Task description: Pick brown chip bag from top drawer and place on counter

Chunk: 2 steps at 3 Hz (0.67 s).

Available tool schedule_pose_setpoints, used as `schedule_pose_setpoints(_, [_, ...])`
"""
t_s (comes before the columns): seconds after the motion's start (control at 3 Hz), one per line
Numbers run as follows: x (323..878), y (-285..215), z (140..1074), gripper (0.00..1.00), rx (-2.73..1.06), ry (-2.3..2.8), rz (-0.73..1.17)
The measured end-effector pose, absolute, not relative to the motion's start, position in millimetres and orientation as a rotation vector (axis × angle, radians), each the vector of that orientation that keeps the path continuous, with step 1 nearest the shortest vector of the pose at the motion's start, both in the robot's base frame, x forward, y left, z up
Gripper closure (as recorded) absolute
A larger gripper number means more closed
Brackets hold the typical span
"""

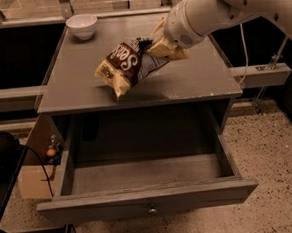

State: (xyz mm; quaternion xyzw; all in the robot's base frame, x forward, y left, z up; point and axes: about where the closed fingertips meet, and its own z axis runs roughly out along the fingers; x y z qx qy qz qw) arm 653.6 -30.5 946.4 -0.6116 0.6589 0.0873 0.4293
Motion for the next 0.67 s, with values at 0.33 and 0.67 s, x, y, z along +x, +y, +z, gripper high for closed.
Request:
schedule_pose_setpoints(0.33, [670.2,-27.8,939.5,1.0,-1.518,1.651,0.216])
schedule_pose_setpoints(0.67, [682.7,-28.5,927.0,1.0,-1.468,1.647,0.241])
